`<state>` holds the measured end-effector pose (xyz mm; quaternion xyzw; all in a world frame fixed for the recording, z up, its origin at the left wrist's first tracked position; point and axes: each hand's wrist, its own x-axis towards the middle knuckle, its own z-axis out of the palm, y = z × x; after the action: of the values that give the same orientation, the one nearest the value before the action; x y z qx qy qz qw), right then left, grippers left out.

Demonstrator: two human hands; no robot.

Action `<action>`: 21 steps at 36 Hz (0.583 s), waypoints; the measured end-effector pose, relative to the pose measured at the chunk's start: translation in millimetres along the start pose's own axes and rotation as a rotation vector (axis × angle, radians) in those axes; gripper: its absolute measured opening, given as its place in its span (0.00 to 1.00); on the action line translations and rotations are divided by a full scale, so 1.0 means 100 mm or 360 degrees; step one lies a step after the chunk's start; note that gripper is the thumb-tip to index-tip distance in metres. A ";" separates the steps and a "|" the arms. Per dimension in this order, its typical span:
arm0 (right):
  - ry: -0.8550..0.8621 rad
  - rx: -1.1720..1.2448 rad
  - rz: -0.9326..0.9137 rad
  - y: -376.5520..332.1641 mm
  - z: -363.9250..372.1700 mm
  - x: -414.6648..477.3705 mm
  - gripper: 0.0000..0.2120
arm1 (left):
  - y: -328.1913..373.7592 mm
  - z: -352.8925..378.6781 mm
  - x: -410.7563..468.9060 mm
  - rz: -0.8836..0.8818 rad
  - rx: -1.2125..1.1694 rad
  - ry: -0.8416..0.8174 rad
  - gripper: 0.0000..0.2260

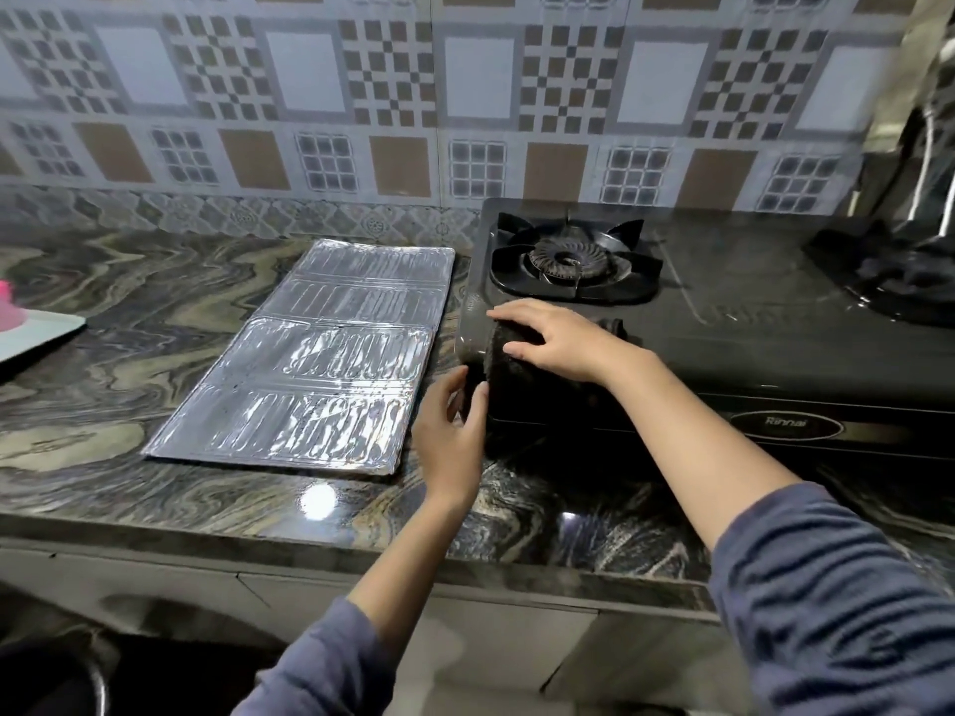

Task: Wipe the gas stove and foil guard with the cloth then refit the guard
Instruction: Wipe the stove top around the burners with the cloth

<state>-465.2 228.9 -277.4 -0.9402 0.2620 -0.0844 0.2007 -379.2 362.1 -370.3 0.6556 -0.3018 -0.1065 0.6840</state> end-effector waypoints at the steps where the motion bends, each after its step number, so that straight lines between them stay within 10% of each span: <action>1: 0.0037 0.0021 -0.0003 0.00 0.01 -0.01 0.22 | 0.01 0.02 -0.02 -0.0002 -0.0003 0.0007 0.11; 21: 0.0565 0.0262 -0.0104 -0.12 0.15 0.05 0.08 | 0.21 -0.13 0.21 0.0049 -0.0007 -0.0150 0.03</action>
<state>-451.5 240.4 -286.0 -0.8989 0.2550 -0.2764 0.2247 -360.7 364.5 -343.6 0.6436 -0.3435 -0.1273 0.6720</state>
